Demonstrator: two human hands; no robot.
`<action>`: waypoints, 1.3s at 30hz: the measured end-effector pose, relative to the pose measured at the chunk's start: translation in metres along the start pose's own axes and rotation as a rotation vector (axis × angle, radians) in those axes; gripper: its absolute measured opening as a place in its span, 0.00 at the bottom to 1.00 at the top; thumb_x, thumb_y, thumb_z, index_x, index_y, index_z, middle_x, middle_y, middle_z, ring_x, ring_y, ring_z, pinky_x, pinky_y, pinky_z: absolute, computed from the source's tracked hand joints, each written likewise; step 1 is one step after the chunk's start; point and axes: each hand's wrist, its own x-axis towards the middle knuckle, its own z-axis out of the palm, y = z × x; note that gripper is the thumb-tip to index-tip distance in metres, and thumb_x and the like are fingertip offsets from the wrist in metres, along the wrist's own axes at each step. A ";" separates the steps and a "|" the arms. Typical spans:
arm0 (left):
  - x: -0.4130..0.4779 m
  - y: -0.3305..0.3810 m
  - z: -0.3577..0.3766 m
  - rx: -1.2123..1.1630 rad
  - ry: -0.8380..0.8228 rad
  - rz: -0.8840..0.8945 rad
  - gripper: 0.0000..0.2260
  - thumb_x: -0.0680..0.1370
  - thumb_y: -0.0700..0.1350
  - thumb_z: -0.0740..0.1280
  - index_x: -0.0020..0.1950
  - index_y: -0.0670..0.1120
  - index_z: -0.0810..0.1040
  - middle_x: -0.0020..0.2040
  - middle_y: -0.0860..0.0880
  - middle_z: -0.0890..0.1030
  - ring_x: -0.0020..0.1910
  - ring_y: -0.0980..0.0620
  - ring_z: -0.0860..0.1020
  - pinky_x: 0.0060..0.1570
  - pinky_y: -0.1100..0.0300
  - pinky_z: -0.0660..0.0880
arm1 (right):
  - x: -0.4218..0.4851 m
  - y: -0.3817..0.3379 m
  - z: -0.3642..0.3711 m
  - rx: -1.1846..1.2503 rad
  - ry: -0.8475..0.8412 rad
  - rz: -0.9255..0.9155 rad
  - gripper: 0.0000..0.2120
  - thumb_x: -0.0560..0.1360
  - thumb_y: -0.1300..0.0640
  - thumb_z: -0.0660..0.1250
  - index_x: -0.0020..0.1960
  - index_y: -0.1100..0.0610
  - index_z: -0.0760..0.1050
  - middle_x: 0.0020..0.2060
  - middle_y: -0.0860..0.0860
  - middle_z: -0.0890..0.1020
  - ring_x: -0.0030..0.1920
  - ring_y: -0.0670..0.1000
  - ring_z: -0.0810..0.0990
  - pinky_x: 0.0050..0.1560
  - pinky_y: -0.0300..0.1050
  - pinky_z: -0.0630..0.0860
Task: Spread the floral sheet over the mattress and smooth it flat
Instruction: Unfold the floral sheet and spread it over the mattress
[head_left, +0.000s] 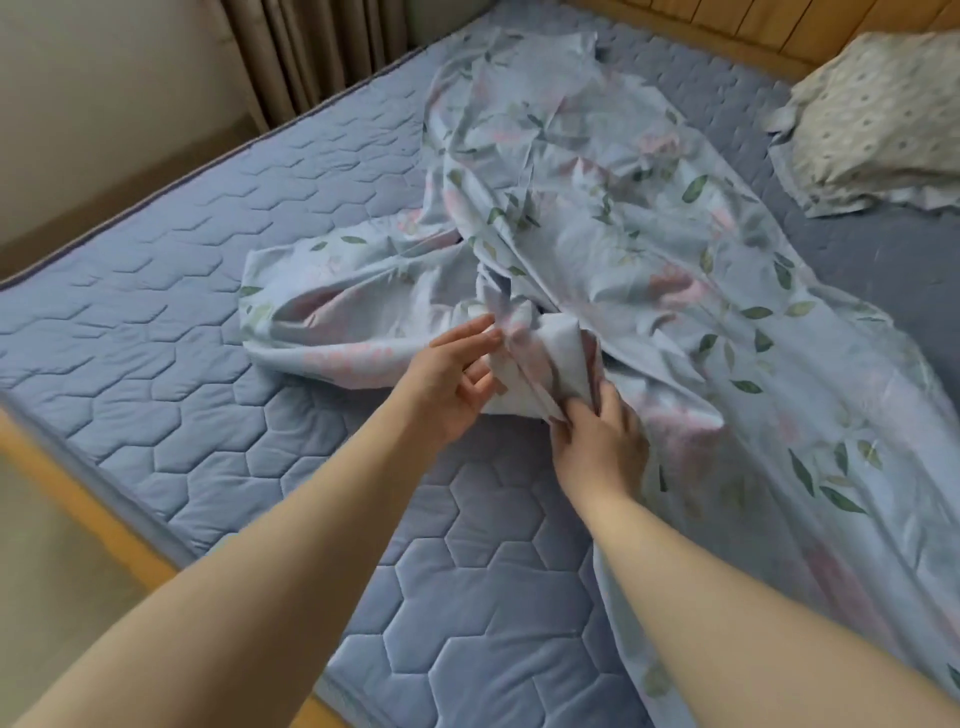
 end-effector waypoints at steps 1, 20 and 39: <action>-0.012 0.015 0.006 -0.017 -0.003 0.042 0.09 0.79 0.33 0.61 0.44 0.44 0.76 0.28 0.51 0.82 0.25 0.58 0.81 0.28 0.68 0.78 | 0.001 -0.008 -0.015 0.019 0.059 -0.058 0.11 0.78 0.53 0.61 0.58 0.54 0.77 0.74 0.53 0.61 0.71 0.59 0.62 0.66 0.53 0.63; -0.159 0.039 0.045 1.040 -0.004 0.309 0.05 0.79 0.42 0.63 0.53 0.48 0.75 0.48 0.46 0.78 0.42 0.51 0.76 0.27 0.68 0.69 | -0.051 -0.149 -0.218 1.097 0.045 -0.127 0.13 0.80 0.56 0.58 0.46 0.59 0.79 0.45 0.56 0.77 0.50 0.54 0.76 0.58 0.53 0.73; -0.242 0.125 0.081 0.555 -0.005 0.559 0.11 0.82 0.40 0.59 0.39 0.45 0.70 0.36 0.46 0.77 0.30 0.55 0.79 0.31 0.62 0.79 | -0.083 -0.138 -0.241 0.609 -0.032 -0.441 0.07 0.76 0.57 0.64 0.40 0.57 0.72 0.32 0.51 0.70 0.38 0.52 0.69 0.36 0.43 0.63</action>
